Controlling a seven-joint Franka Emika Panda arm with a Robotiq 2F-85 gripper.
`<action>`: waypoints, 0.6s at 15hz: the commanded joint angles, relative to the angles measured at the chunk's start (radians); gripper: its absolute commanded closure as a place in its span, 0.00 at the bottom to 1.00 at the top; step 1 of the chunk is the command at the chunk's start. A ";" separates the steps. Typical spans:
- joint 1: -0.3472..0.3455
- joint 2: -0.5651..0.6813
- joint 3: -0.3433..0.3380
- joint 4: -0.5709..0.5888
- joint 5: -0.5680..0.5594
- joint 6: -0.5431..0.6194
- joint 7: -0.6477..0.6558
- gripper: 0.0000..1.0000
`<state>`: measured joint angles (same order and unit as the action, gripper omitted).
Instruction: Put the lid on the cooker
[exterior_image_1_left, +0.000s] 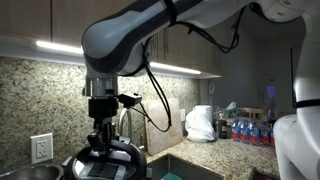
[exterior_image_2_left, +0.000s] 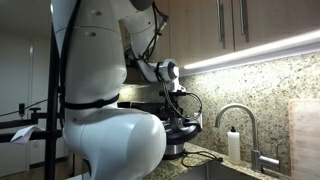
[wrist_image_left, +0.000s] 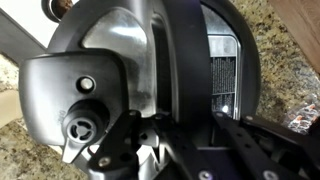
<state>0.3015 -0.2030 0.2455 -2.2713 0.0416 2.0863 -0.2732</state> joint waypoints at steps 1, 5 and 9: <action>0.005 0.009 0.019 0.065 -0.048 0.031 -0.003 0.96; 0.005 0.051 0.036 0.115 -0.096 0.068 0.000 0.96; 0.002 0.081 0.045 0.141 -0.157 0.127 -0.003 0.96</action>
<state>0.3067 -0.1354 0.2831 -2.1664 -0.0569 2.1756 -0.2732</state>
